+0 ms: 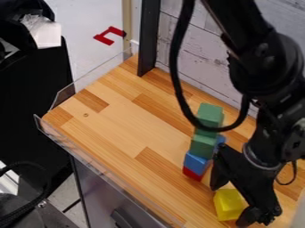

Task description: Put the yellow cube on top of the green cube

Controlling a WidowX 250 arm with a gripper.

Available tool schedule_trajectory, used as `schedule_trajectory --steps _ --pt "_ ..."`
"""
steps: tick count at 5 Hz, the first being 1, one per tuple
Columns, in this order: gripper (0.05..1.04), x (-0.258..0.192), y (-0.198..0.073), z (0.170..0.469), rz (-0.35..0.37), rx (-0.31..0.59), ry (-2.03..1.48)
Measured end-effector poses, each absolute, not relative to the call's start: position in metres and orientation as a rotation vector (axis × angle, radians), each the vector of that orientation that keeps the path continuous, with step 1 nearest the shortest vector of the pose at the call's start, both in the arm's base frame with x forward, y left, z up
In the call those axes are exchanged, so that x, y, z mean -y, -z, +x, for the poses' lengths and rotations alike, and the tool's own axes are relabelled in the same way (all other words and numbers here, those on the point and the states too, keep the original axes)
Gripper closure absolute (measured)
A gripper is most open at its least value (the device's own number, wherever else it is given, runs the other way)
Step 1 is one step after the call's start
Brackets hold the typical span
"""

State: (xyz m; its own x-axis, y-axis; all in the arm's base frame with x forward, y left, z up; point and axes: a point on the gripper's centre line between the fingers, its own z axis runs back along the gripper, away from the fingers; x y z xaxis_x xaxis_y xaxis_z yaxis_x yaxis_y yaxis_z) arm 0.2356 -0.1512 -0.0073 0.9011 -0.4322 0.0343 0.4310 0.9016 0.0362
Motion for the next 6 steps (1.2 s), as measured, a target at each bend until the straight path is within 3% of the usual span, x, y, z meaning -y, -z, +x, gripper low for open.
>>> schedule_trajectory --steps 2,3,4,5,6 --pt "0.115 0.151 0.019 0.237 0.003 0.033 0.438" --pt "0.39 0.153 0.021 0.234 -0.024 0.032 0.433" --pt "0.494 0.148 0.02 0.227 -0.033 0.034 0.412" --pt "0.494 0.15 0.002 0.227 -0.052 0.071 0.393" --pt "0.494 0.15 -0.032 0.225 -0.043 0.102 0.347"
